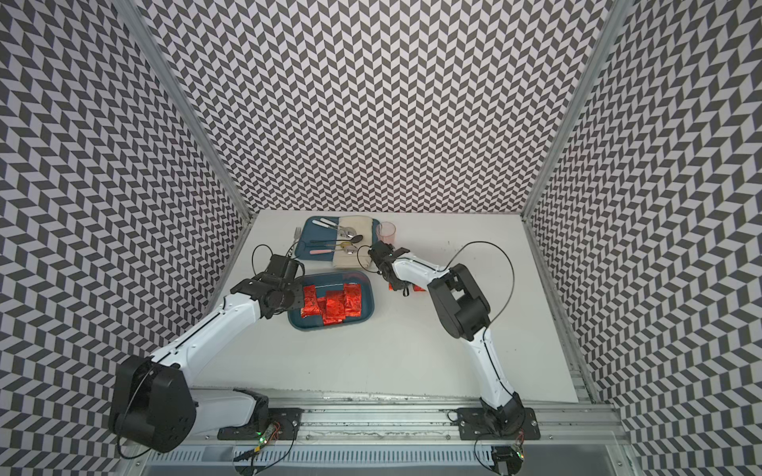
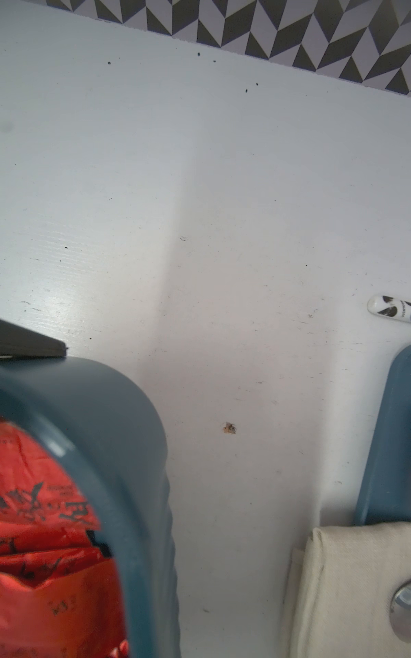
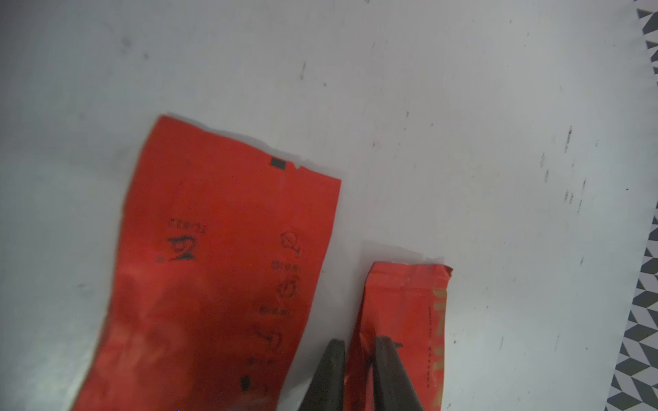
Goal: Take the tea bags out of the storage box
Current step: Place the tea bag at the center of the board.
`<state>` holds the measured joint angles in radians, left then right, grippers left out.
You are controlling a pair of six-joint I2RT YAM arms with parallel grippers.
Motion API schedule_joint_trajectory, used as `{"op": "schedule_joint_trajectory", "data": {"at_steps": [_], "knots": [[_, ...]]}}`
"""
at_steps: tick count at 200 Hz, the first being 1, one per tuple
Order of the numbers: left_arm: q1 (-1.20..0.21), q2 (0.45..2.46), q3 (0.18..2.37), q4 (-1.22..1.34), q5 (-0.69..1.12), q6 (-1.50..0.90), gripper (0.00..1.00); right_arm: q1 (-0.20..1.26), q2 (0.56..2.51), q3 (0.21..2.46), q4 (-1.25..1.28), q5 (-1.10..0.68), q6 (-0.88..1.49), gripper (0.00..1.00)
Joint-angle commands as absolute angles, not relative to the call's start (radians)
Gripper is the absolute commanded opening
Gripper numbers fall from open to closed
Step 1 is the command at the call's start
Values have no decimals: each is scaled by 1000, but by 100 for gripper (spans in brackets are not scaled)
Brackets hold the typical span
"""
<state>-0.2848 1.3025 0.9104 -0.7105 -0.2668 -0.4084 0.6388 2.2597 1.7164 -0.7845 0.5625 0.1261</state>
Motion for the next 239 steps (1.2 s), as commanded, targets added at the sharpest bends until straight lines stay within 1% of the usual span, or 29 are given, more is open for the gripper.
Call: {"op": "schedule_joint_trajectory", "data": {"at_steps": [1, 37, 83, 105, 122, 127, 134, 140, 153, 165, 177, 183, 195, 239], "knots": [[-285, 1303, 910, -680, -253, -409, 0, 644, 2266, 1739, -786, 520, 146, 22], [-285, 1303, 910, -680, -255, -408, 0, 642, 2222, 1749, -783, 465, 158, 24], [-285, 1304, 910, -680, -253, -409, 0, 638, 2094, 1741, -792, 457, 179, 25], [-285, 1306, 910, -678, -250, -407, 0, 637, 2043, 1734, -781, 423, 182, 25], [-285, 1306, 910, -678, -250, -407, 0, 625, 2024, 1705, -753, 402, 173, 28], [-285, 1307, 910, -678, -249, -407, 0, 617, 2025, 1700, -751, 397, 173, 30], [-285, 1306, 910, -678, -250, -407, 0, 604, 2032, 1696, -751, 385, 170, 34], [-285, 1305, 910, -678, -249, -407, 0, 587, 2039, 1689, -750, 368, 166, 43], [-285, 1307, 909, -678, -249, -407, 0, 556, 2050, 1674, -747, 312, 152, 56], [-285, 1307, 909, -677, -245, -405, 0, 536, 2057, 1655, -731, 261, 135, 64], [-285, 1309, 910, -676, -244, -404, 0, 517, 2062, 1632, -706, 247, 129, 70], [-285, 1311, 910, -676, -243, -405, 0, 508, 2067, 1625, -697, 246, 127, 72], [-285, 1311, 910, -675, -244, -404, 0, 489, 2082, 1617, -694, 233, 124, 74], [-285, 1311, 910, -676, -244, -405, 0, 465, 2128, 1614, -690, 187, 124, 77]]}}
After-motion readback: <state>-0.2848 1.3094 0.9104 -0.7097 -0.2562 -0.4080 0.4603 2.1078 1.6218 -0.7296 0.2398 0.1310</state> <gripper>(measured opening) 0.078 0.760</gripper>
